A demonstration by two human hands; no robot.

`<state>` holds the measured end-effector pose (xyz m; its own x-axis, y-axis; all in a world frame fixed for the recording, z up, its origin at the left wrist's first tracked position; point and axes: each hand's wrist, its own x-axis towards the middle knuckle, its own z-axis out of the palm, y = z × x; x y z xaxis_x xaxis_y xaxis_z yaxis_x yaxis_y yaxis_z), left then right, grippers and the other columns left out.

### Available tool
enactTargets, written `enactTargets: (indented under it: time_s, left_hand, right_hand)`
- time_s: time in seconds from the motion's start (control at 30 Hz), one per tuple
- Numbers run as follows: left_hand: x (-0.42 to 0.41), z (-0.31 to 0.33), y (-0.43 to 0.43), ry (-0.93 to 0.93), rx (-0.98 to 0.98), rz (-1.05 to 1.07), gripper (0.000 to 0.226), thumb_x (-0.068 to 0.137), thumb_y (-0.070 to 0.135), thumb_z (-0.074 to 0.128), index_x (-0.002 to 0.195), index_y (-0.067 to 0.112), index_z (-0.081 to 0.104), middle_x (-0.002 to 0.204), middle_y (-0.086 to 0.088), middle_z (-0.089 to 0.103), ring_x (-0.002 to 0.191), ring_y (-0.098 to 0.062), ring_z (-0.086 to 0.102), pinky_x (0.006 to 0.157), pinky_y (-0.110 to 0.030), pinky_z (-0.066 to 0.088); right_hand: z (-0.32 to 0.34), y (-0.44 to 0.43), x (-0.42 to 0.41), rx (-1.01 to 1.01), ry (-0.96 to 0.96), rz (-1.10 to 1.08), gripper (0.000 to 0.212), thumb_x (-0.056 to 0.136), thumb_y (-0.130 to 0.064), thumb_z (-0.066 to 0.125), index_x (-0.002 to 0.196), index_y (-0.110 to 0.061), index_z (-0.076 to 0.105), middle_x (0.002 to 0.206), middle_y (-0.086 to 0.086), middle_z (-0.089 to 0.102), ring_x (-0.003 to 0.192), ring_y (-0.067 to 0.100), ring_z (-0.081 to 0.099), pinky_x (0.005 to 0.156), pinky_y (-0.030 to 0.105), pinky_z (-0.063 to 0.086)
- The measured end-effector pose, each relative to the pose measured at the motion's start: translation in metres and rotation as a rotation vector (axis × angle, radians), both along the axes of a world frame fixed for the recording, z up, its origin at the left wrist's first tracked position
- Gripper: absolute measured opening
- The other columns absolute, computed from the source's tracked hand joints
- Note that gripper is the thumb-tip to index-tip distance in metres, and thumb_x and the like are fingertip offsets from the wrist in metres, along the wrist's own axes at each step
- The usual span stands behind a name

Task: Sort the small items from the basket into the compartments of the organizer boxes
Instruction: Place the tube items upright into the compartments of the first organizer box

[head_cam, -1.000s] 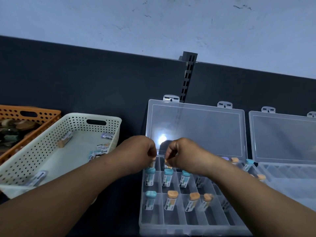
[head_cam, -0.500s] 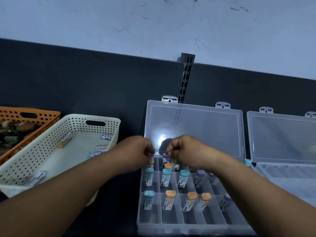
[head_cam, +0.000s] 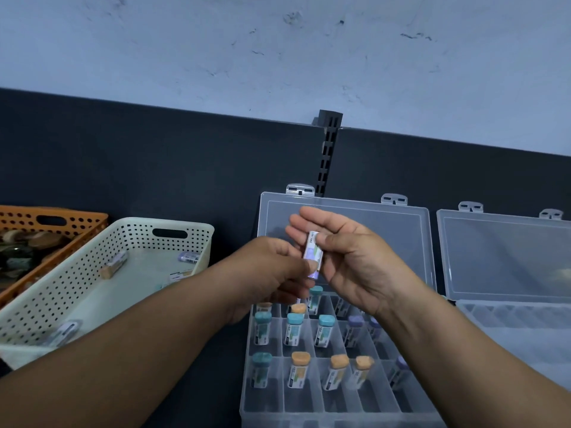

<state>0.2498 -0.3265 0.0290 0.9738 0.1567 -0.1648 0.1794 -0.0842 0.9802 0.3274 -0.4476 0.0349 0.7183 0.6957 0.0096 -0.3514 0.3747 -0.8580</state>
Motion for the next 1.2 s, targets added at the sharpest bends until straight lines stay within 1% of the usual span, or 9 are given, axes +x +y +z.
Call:
enactTargets:
  time_s: [0.1, 0.27, 0.37, 0.5, 0.6, 0.73, 0.83, 1.0, 1.2]
  left_hand:
    - [0.000, -0.002, -0.001, -0.019, 0.003, 0.025, 0.005, 0.087, 0.010, 0.065, 0.084, 0.006, 0.064, 0.077, -0.012, 0.069, 0.063, -0.015, 0.065, 0.057, -0.022, 0.052]
    - [0.004, -0.003, 0.005, -0.103, 0.069, 0.189, 0.006, 0.084, 0.004, 0.066, 0.090, 0.003, 0.067, 0.079, -0.013, 0.067, 0.070, -0.017, 0.061, 0.067, -0.029, 0.052]
    - [0.006, -0.004, 0.003, -0.160, -0.002, 0.246, 0.010, 0.083, -0.003, 0.065, 0.090, 0.004, 0.066, 0.089, -0.020, 0.070, 0.074, -0.021, 0.063, 0.070, -0.030, 0.055]
    - [0.006, -0.006, 0.001, -0.186, -0.045, 0.237, 0.007, 0.083, 0.002, 0.067, 0.090, 0.005, 0.066, 0.083, -0.013, 0.070, 0.070, -0.016, 0.065, 0.070, -0.029, 0.056]
    - [0.005, -0.005, -0.001, -0.200, 0.081, 0.227, 0.011, 0.082, 0.003, 0.069, 0.092, 0.004, 0.067, 0.084, -0.016, 0.069, 0.069, -0.017, 0.062, 0.068, -0.029, 0.053]
    - [0.007, -0.006, -0.005, -0.282, 0.454, 0.229, 0.025, 0.078, 0.012, 0.076, 0.092, 0.022, 0.058, 0.070, 0.003, 0.066, 0.060, -0.002, 0.059, 0.061, -0.024, 0.048]
    - [0.008, -0.009, -0.007, -0.323, 0.542, 0.197, 0.034, 0.076, 0.015, 0.076, 0.092, 0.028, 0.049, 0.073, 0.003, 0.068, 0.062, -0.002, 0.062, 0.061, -0.028, 0.051]
    - [0.009, -0.015, 0.004, -0.296, 0.622, 0.154, 0.032, 0.078, 0.021, 0.076, 0.099, 0.027, 0.053, 0.093, 0.008, 0.062, 0.087, -0.009, 0.062, 0.080, -0.034, 0.055]
    - [-0.003, -0.030, 0.045, -0.180, 0.855, 0.243, 0.028, 0.083, 0.032, 0.070, 0.109, 0.027, 0.060, 0.109, 0.008, 0.062, 0.101, -0.009, 0.059, 0.091, -0.034, 0.049]
  right_hand:
    - [-0.003, -0.005, 0.000, -0.073, -0.077, -0.008, 0.036, 0.094, 0.014, 0.036, 0.114, -0.001, 0.062, 0.116, 0.018, 0.068, 0.107, 0.027, 0.067, 0.087, 0.033, 0.057]
    - [-0.008, -0.018, 0.004, -0.621, -0.681, -0.108, 0.018, 0.090, 0.001, 0.059, 0.097, -0.012, 0.069, 0.088, 0.004, 0.070, 0.080, 0.011, 0.063, 0.078, 0.022, 0.051]
    - [-0.014, -0.019, 0.002, -0.589, -0.603, -0.087, 0.010, 0.087, 0.004, 0.063, 0.091, -0.004, 0.066, 0.071, 0.004, 0.064, 0.064, 0.010, 0.055, 0.061, 0.017, 0.047]
    - [-0.020, -0.019, 0.004, -0.474, -0.422, -0.089, 0.012, 0.085, 0.007, 0.064, 0.084, -0.005, 0.061, 0.063, 0.005, 0.059, 0.059, 0.015, 0.052, 0.059, 0.022, 0.048]
    - [-0.016, -0.023, 0.004, -0.575, -0.558, -0.113, 0.007, 0.087, -0.001, 0.066, 0.086, -0.008, 0.063, 0.073, 0.010, 0.059, 0.067, 0.019, 0.053, 0.065, 0.026, 0.048]
    - [0.001, -0.029, 0.007, -0.696, -0.872, -0.144, 0.006, 0.090, -0.016, 0.065, 0.095, -0.017, 0.068, 0.075, -0.002, 0.059, 0.067, 0.006, 0.051, 0.065, 0.020, 0.045]
    - [0.004, -0.029, 0.008, -0.807, -1.044, -0.089, 0.008, 0.090, -0.022, 0.066, 0.091, -0.016, 0.071, 0.076, 0.006, 0.063, 0.067, 0.008, 0.051, 0.067, 0.027, 0.047]
    - [-0.003, -0.033, 0.021, -0.950, -1.111, -0.126, 0.011, 0.090, -0.027, 0.067, 0.082, -0.019, 0.068, 0.063, -0.009, 0.055, 0.057, 0.005, 0.047, 0.060, 0.024, 0.043]
    - [-0.024, -0.032, 0.030, -1.162, -1.149, -0.053, 0.016, 0.090, -0.029, 0.066, 0.078, -0.018, 0.066, 0.074, 0.003, 0.067, 0.067, 0.018, 0.060, 0.067, 0.032, 0.051]
